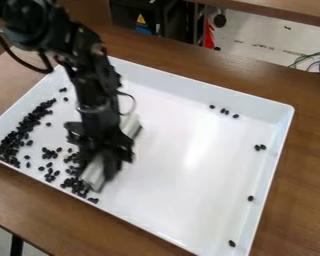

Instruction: Sweep into pile

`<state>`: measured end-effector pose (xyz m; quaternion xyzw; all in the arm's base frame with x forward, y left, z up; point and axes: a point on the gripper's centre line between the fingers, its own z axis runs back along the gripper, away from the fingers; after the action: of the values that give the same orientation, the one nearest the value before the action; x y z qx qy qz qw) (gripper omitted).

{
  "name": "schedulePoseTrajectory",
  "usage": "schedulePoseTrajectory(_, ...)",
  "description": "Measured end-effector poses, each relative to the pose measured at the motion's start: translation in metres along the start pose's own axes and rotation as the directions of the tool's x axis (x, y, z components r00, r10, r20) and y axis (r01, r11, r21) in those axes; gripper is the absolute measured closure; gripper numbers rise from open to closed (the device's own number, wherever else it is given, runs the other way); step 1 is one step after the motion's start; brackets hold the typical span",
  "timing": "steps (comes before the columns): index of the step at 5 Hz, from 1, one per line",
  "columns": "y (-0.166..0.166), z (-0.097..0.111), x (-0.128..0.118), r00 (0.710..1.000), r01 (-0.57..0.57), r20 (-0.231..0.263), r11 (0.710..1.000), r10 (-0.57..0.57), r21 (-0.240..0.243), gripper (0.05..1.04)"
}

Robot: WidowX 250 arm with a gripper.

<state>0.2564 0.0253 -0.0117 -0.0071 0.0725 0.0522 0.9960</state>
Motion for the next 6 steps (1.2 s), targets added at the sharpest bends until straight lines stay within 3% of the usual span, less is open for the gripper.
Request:
schedulePoseTrajectory(1,0.045,0.001,0.008,0.999,-0.05,-0.006,0.999,0.05,-0.004,0.721)
schedulePoseTrajectory(3,0.14,0.0,-0.012,0.978,-0.2,-0.056,0.979,0.202,0.036,0.721)
schedulePoseTrajectory(5,0.139,0.006,-0.017,0.982,-0.175,-0.06,0.983,0.178,0.059,0.721)
schedulePoseTrajectory(6,0.11,0.009,-0.008,0.987,-0.14,-0.071,0.99,0.141,0.023,0.721)
